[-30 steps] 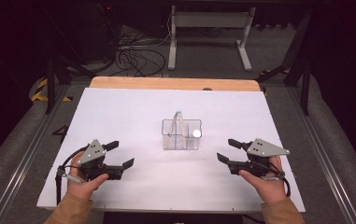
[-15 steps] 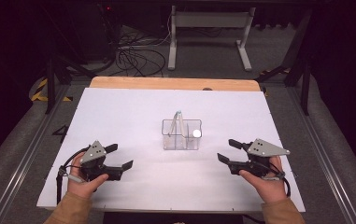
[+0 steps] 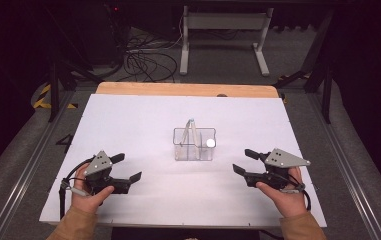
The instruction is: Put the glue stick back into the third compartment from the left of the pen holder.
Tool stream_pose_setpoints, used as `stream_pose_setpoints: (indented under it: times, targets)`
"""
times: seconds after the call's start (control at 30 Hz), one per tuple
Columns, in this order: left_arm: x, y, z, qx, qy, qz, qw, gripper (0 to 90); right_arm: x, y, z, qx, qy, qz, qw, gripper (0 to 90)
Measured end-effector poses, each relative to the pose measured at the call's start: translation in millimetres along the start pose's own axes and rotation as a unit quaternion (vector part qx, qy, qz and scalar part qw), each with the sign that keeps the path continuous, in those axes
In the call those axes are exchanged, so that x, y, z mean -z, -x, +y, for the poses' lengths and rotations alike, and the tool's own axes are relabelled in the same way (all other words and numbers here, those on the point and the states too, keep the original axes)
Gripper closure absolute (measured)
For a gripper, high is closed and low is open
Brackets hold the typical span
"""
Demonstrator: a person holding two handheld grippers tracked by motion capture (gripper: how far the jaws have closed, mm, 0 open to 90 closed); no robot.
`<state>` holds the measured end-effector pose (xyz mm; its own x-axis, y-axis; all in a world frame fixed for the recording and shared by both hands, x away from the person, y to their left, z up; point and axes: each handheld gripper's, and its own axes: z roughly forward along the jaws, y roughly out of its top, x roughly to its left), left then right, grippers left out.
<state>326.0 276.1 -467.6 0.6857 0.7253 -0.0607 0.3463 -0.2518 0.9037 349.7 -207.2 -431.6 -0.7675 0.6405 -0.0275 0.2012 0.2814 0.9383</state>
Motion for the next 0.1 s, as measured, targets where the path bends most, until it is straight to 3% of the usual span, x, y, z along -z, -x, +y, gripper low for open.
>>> stream_pose_setpoints:
  times: [0.1]
  targets:
    - [1.3, -0.1, 0.0, -0.006, 0.002, 0.001, 1.0, 7.0, -0.9, 0.2, -0.1, 0.001, -0.002, -0.001, 1.0, 32.2]
